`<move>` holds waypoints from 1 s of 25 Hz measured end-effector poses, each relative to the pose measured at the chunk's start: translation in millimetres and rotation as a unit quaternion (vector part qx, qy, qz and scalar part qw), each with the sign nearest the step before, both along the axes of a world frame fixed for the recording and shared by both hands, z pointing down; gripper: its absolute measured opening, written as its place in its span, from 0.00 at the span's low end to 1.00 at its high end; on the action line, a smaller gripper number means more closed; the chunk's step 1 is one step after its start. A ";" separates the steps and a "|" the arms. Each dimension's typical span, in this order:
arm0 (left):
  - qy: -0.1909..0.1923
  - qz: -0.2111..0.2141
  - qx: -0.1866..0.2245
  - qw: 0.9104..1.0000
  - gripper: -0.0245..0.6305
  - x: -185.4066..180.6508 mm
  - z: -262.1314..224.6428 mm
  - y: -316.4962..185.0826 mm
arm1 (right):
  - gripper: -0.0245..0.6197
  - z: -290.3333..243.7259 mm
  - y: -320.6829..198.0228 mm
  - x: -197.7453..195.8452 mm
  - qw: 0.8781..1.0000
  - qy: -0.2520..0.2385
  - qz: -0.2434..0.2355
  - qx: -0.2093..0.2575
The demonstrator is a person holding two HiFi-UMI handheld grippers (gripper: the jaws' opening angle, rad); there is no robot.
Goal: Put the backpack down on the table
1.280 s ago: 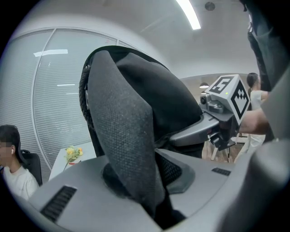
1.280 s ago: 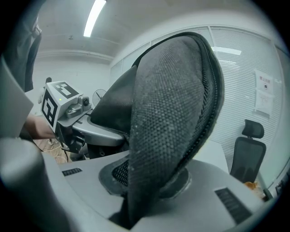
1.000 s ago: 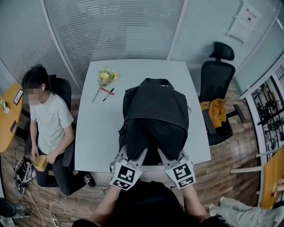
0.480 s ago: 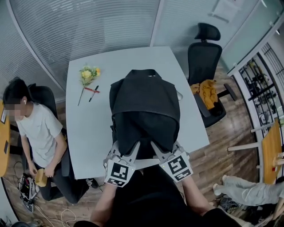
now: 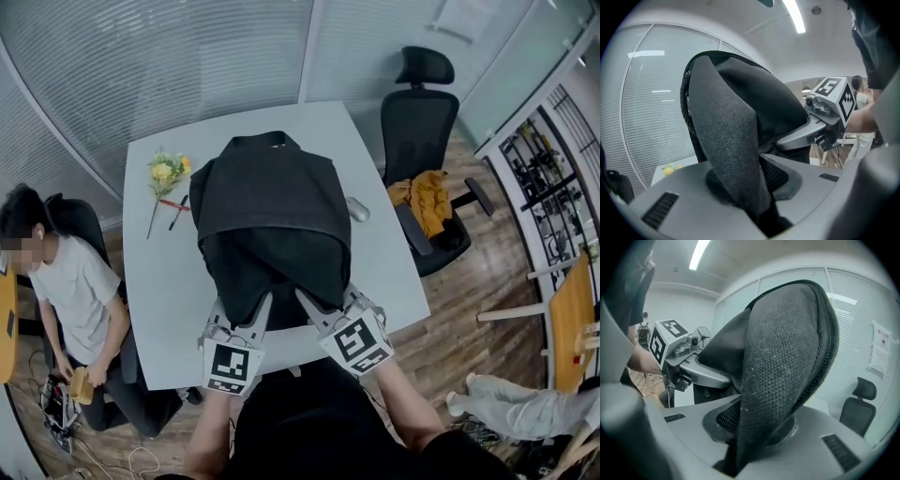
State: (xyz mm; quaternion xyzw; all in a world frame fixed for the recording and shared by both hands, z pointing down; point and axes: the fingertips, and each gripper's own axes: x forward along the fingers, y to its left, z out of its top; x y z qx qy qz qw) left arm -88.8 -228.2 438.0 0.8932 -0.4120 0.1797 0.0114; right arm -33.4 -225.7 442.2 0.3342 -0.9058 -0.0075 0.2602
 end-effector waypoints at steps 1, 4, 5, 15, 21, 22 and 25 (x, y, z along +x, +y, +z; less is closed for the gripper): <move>-0.004 -0.004 0.002 1.000 0.17 2.1 -0.2 -5.4 | 0.14 0.2 -5.8 1.8 1.000 -0.003 -0.005 0.002; -0.025 -0.017 0.012 0.999 0.17 8.7 3.5 -20.0 | 0.14 6.0 -21.4 8.9 1.000 -0.010 -0.015 -0.003; -0.030 -0.020 0.014 0.999 0.17 11.0 5.4 -24.3 | 0.14 8.2 -26.1 11.5 1.000 -0.012 -0.018 -0.006; -0.062 -0.052 0.005 0.997 0.19 27.8 44.5 -53.8 | 0.13 45.8 -61.2 28.7 0.997 -0.008 -0.067 -0.024; -0.077 -0.080 0.012 0.994 0.19 25.7 76.3 -56.0 | 0.12 76.1 -65.8 25.6 0.996 0.000 -0.088 -0.018; -0.079 -0.084 0.014 0.993 0.19 24.4 82.2 -55.2 | 0.12 81.7 -64.9 24.3 0.996 0.001 -0.090 -0.016; -0.082 -0.090 0.021 0.992 0.19 21.9 94.5 -53.3 | 0.12 93.5 -62.0 20.8 0.995 0.004 -0.098 -0.006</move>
